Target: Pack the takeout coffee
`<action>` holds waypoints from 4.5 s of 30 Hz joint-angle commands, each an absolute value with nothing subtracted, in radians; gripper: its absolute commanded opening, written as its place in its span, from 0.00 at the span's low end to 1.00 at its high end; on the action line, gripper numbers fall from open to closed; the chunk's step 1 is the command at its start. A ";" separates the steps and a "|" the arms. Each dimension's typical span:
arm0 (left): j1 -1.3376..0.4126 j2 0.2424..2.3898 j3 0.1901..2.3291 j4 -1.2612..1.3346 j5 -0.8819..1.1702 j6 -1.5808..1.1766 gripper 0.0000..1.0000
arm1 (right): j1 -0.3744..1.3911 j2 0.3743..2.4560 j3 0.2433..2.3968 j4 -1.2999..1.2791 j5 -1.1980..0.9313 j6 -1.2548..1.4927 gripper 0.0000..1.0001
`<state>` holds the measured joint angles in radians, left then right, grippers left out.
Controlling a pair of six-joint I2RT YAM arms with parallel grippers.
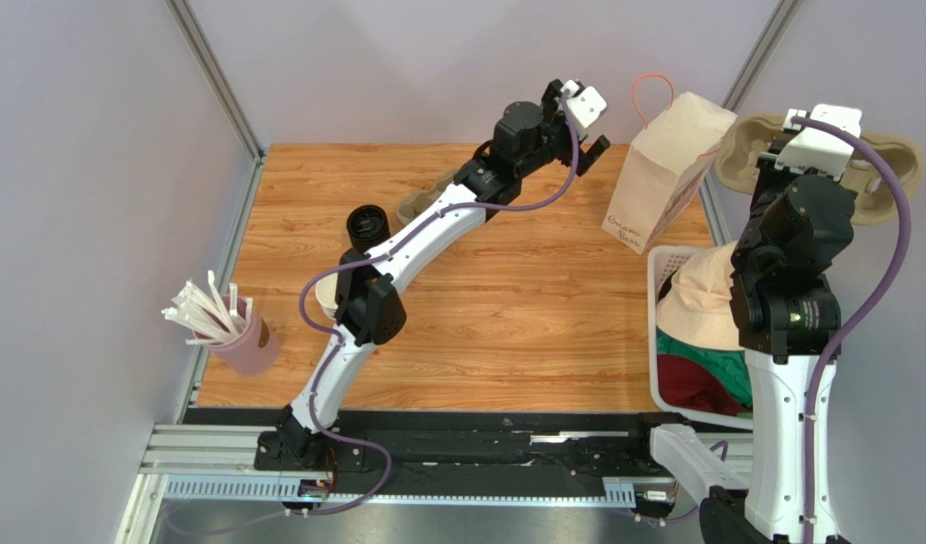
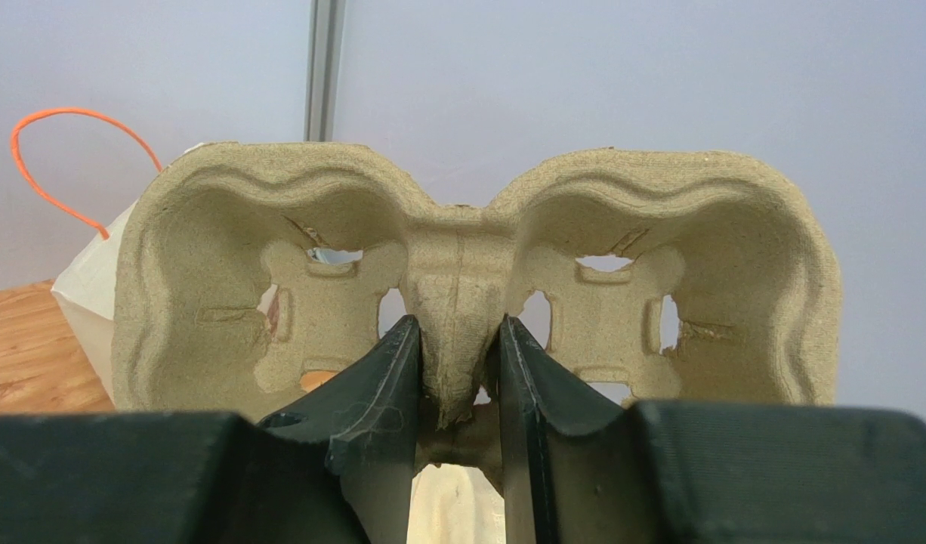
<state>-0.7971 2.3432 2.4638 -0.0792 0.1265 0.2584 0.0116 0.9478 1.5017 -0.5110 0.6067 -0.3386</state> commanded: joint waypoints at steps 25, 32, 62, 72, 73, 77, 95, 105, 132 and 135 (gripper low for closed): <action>-0.824 2.599 2.500 0.558 0.716 0.306 0.84 | -0.054 0.917 1.489 -0.563 0.581 -0.255 0.31; -0.824 2.602 2.499 0.425 0.835 0.753 0.86 | -0.052 0.917 1.505 -0.589 0.568 -0.245 0.31; -0.752 2.375 2.345 0.238 0.342 0.726 0.82 | -0.080 1.310 1.692 -0.586 0.463 -0.072 0.27; -0.744 2.240 2.373 -0.290 0.255 0.577 0.60 | -0.083 1.583 1.983 -0.597 0.295 -0.282 0.28; -0.742 2.218 2.372 -0.326 0.258 0.563 0.59 | -0.084 1.609 2.040 -0.609 0.293 -0.300 0.28; -0.720 2.155 2.336 -0.477 0.273 0.483 0.53 | -0.087 1.749 2.195 -0.707 0.304 -0.379 0.28; -0.542 1.818 2.037 -0.649 0.186 0.385 0.41 | -0.008 1.812 2.074 -0.787 0.344 -0.637 0.27; -0.486 1.707 1.973 -0.663 0.155 0.376 0.41 | -0.005 1.819 2.052 -0.837 0.305 -0.621 0.25; -0.483 1.703 1.979 -0.667 0.178 0.341 0.41 | -0.005 1.968 2.312 -1.095 0.122 -0.669 0.23; -0.483 1.703 1.985 -0.667 0.184 0.334 0.41 | 0.035 1.953 2.312 -1.156 0.068 -0.676 0.23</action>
<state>-0.4843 1.7313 1.9663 -0.6704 0.1703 0.3637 0.0025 1.9926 2.2787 -1.0519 0.1680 -0.6521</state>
